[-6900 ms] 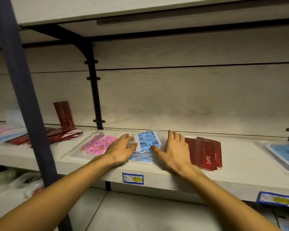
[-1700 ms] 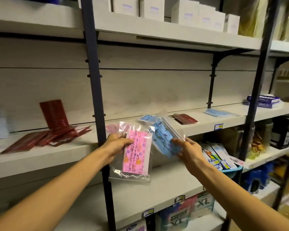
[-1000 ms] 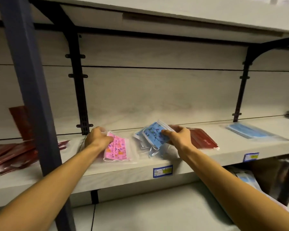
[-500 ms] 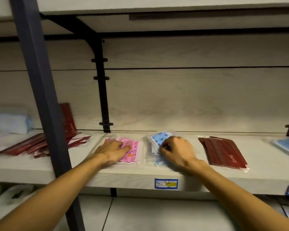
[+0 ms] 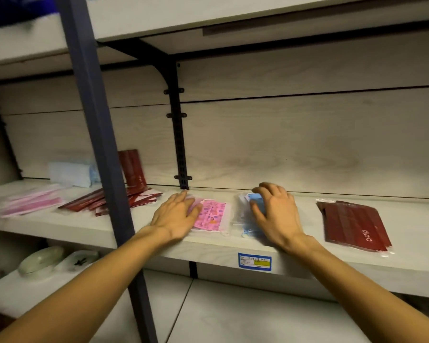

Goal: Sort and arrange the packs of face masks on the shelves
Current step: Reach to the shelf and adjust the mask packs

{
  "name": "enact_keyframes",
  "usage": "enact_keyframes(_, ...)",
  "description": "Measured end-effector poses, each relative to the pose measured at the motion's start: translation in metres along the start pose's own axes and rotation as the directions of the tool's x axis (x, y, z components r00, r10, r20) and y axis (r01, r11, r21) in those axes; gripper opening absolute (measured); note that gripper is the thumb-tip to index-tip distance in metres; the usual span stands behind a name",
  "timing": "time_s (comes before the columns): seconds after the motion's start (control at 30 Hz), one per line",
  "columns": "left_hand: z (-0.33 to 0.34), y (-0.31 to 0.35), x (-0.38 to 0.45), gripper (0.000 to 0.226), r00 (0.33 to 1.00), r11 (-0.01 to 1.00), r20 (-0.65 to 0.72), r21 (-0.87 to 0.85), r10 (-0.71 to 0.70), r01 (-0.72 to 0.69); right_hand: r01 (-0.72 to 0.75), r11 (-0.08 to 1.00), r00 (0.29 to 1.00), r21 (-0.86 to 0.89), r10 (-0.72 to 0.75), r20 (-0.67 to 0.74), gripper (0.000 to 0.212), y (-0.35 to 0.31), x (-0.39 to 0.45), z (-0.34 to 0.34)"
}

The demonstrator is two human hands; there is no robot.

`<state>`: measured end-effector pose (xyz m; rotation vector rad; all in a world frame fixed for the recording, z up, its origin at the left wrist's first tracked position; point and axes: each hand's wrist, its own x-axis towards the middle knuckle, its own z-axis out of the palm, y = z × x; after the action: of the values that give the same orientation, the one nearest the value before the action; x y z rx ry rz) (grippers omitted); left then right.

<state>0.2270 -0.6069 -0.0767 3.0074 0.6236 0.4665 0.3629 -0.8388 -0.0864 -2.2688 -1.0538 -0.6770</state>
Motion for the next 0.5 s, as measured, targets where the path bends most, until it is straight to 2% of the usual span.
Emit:
enact_keyframes(0.2,-0.014,-0.022,-0.053,0.061,0.987,0.989,-0.074,0.024,0.144,-0.143,0.155,0.988,0.988,0.011,-0.155,0.004,0.031,-0.041,-0.011,0.009)
enact_keyframes(0.3,-0.024,-0.036,-0.081,0.061,0.972,0.975,-0.076,0.019,0.224,-0.223,0.156,0.987,0.988,0.033,-0.157,0.008,0.034,-0.07,-0.023,0.016)
enact_keyframes(0.4,-0.033,-0.062,-0.11,0.062,0.94,0.938,-0.021,0.068,0.342,-0.339,0.159,0.986,0.986,0.053,-0.161,0.04,0.042,-0.102,-0.037,0.022)
enact_keyframes(0.5,-0.047,-0.097,-0.139,0.062,0.917,0.911,-0.002,0.112,0.4,-0.397,0.132,0.991,0.989,0.039,-0.134,0.061,0.033,-0.139,-0.056,0.027)
